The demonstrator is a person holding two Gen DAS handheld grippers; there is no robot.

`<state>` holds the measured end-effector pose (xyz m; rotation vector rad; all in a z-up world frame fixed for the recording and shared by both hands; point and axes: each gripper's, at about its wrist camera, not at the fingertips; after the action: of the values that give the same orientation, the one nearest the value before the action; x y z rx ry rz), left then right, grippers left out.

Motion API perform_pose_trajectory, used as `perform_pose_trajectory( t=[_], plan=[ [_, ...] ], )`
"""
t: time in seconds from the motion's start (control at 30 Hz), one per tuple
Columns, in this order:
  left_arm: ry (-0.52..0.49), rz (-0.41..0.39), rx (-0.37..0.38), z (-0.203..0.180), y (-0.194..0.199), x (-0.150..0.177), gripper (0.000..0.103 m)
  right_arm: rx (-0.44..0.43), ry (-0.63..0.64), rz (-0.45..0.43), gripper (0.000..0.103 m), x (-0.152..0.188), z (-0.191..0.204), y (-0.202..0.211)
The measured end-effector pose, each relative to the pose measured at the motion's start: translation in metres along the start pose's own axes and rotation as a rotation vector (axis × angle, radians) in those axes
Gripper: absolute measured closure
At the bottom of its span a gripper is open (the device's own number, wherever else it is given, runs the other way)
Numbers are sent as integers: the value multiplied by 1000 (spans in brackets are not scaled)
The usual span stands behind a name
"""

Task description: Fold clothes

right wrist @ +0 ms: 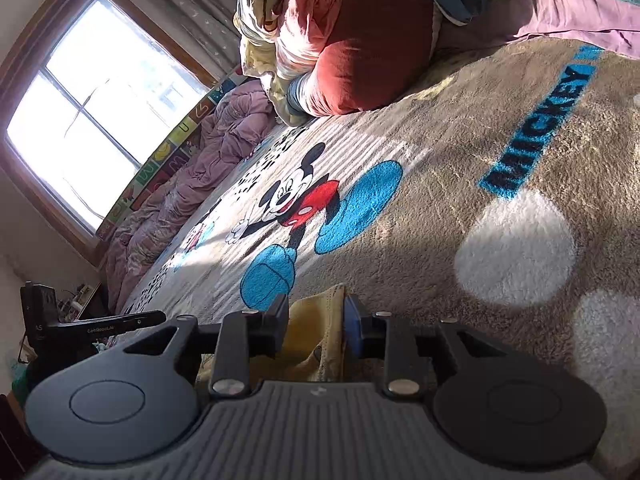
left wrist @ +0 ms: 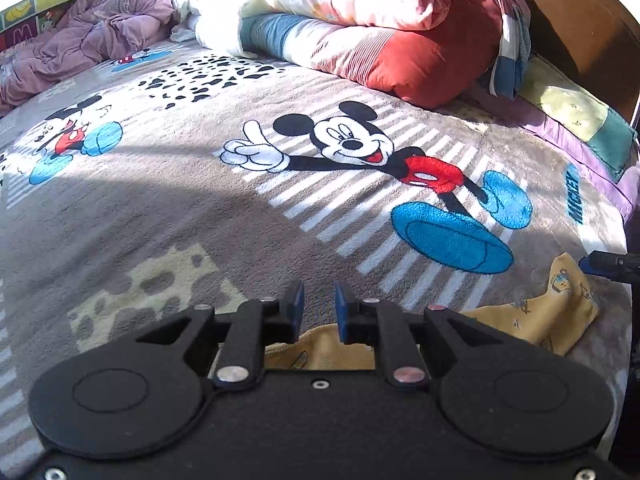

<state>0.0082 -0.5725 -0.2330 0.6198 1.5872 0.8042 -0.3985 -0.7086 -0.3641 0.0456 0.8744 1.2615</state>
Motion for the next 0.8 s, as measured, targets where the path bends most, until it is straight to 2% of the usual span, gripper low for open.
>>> perform_pose_trajectory(
  t=[0.07, 0.13, 0.17, 0.2, 0.27, 0.33, 0.37, 0.4, 0.47, 0.53, 0.57, 0.63, 0.73, 0.8],
  plan=[
    [13, -13, 7, -21, 15, 13, 89, -11, -10, 9, 58, 1, -1, -3],
    [6, -8, 1, -43, 25, 29, 87, -26, -8, 35, 69, 3, 0, -7],
    [4, -5, -21, -54, 28, 40, 87, -32, -8, 48, 79, 4, 1, -9],
    [21, 1, -37, -59, 28, 49, 87, -27, -11, 65, 83, 6, 1, -11],
    [99, 21, -58, -57, 24, 63, 87, -19, -49, 84, 84, 11, -1, -10],
    [175, 37, -70, -54, 21, 75, 87, -23, -94, 85, 84, 16, -4, -4],
    [210, 40, -62, -50, 20, 79, 87, -18, -105, 85, 81, 20, -4, 3],
    [237, 44, -55, -47, 18, 84, 87, -15, -117, 85, 71, 23, -4, 9],
    [269, 69, -73, -45, 13, 90, 87, -46, -153, 101, 58, 30, -7, 17],
    [312, 87, -78, -42, 7, 96, 87, -49, -164, 117, 58, 36, -5, 15],
    [334, 87, -75, -41, 6, 98, 87, -48, -170, 124, 60, 39, -4, 14],
    [380, 79, -66, -38, 5, 100, 87, -28, -187, 115, 71, 42, -3, 9],
    [438, 75, -48, -32, 4, 102, 87, -81, -307, 102, 90, 43, -18, 3],
    [460, 76, -36, -29, 4, 102, 87, -139, -379, 93, 94, 44, -25, 4]
  ],
)
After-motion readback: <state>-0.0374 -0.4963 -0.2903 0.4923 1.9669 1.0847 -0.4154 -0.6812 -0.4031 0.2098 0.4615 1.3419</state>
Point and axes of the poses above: each gripper's, at about its wrist camera, not at the fingertips, and y roughly against the way its jaws point, z to its left, x to its underside, and after that the axes turned 7 degrees about z, right-handed
